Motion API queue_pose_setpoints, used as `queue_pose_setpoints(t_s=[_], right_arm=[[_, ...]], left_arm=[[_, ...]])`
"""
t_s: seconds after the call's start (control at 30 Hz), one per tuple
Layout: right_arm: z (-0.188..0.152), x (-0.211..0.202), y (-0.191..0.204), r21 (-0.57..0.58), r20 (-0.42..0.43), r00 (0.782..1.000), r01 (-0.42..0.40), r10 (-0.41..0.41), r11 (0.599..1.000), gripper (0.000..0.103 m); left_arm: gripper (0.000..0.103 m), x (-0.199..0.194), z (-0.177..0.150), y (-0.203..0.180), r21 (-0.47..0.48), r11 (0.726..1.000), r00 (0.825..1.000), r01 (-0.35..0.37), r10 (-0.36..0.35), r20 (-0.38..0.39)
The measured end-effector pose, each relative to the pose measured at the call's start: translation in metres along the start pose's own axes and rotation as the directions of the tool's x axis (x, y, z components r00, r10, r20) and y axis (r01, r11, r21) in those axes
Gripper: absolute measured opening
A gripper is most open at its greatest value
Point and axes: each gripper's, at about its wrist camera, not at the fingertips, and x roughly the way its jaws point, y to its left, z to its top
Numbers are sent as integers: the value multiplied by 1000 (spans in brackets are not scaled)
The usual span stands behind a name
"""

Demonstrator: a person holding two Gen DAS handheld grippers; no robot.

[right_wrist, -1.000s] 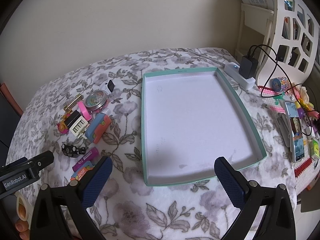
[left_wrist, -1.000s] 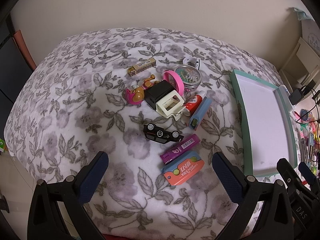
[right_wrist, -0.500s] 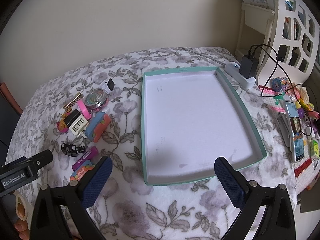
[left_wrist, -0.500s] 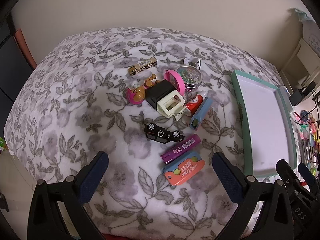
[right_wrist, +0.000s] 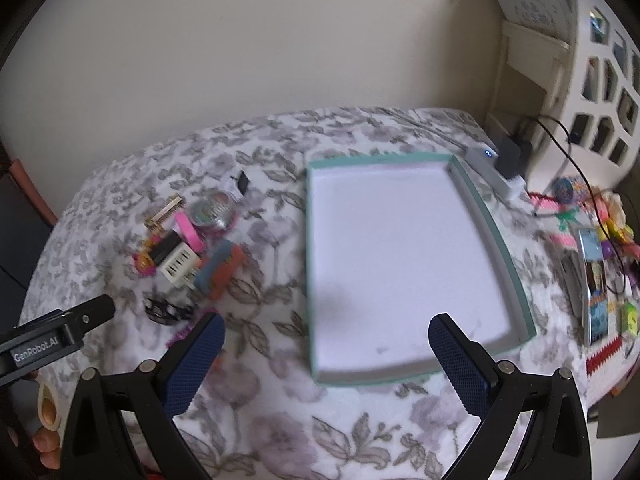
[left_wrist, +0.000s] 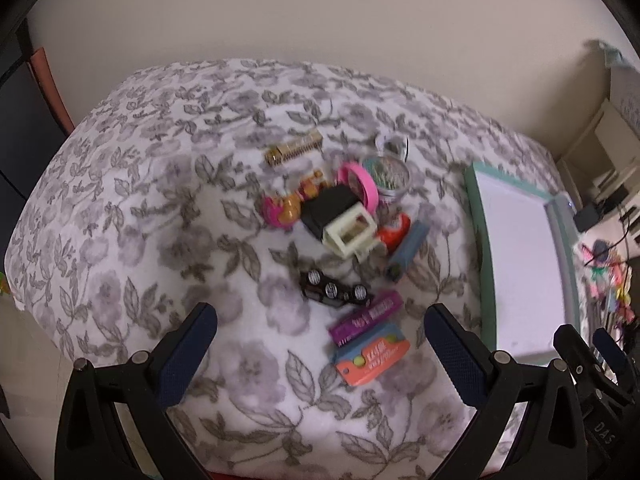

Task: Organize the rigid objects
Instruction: 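Grasp the orange carrot knife with the right gripper while the left gripper grasps the black toy car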

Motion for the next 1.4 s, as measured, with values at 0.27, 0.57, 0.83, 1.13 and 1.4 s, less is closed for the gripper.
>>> queue_pose_setpoints(t_s=[0.27, 0.57, 0.83, 1.13, 1.4], right_arm=[[20, 22, 49, -46, -86, 992, -93, 89, 995, 103], [-10, 88, 96, -165, -296, 952, -135, 82, 977, 103], [-39, 118, 116, -243, -404, 911, -192, 81, 951, 103], [-55, 125, 132, -318, -425, 903, -212, 61, 924, 97], [-71, 139, 156, -344, -449, 891, -247, 72, 906, 83]], left_arm=[[103, 12, 23, 29, -21, 1000, 999, -21, 21, -35], [103, 58, 6, 63, -88, 995, 990, -53, 41, -136], [103, 80, -10, 72, -121, 991, 983, -52, 29, -182], [103, 79, -13, 74, -141, 988, 983, -57, 31, -178], [103, 86, -11, 68, -142, 989, 985, -43, 18, -170]])
